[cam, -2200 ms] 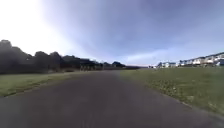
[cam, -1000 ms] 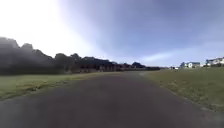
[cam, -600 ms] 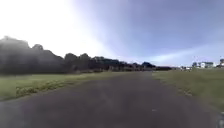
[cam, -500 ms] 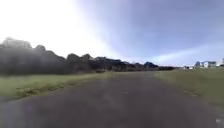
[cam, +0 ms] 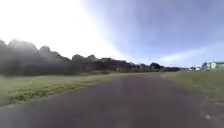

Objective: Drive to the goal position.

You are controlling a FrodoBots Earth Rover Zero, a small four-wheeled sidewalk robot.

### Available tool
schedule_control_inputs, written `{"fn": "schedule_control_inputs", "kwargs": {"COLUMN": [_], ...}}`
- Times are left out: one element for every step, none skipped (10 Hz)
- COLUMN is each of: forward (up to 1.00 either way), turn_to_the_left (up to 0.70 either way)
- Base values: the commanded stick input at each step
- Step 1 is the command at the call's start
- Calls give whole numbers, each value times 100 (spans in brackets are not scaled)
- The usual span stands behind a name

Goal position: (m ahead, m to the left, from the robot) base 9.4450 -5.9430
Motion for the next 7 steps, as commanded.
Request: {"fn": "schedule_control_inputs", "kwargs": {"forward": [100,100,100,100,100,100,100], "turn_to_the_left": [-27,-27,-27,-27,-27,-27,-27]}}
